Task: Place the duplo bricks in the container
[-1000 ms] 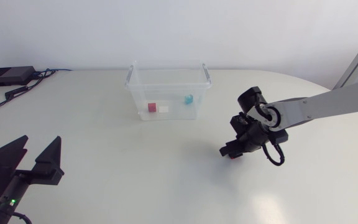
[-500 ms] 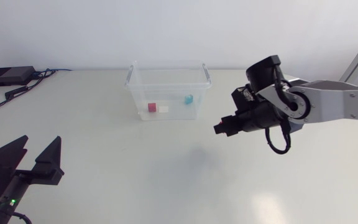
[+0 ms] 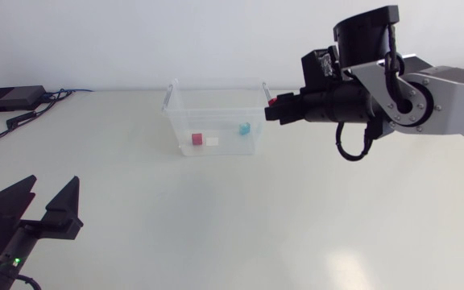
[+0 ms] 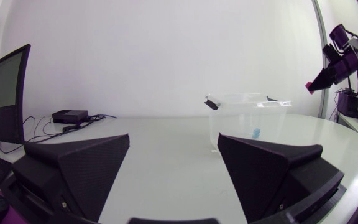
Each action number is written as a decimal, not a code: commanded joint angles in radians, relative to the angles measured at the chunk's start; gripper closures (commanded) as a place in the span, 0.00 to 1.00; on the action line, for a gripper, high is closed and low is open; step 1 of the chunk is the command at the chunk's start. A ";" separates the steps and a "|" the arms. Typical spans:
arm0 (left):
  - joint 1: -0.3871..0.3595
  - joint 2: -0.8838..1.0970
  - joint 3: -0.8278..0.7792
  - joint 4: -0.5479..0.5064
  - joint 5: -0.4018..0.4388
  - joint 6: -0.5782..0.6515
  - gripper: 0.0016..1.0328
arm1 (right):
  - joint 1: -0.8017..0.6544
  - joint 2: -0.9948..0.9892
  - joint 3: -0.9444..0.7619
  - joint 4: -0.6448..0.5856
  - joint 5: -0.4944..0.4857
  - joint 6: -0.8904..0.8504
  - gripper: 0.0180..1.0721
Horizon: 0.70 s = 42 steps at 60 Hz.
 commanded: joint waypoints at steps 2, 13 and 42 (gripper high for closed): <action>0.007 -0.012 -0.014 -0.002 -0.006 0.010 0.04 | 0.011 0.056 0.049 0.055 0.004 0.001 0.81; 0.007 -0.012 -0.014 -0.002 -0.006 0.010 0.04 | 0.011 0.165 0.131 0.113 -0.028 -0.012 0.81; 0.007 -0.012 -0.014 -0.002 -0.006 0.010 0.04 | 0.046 0.535 0.477 0.217 0.034 -0.066 0.04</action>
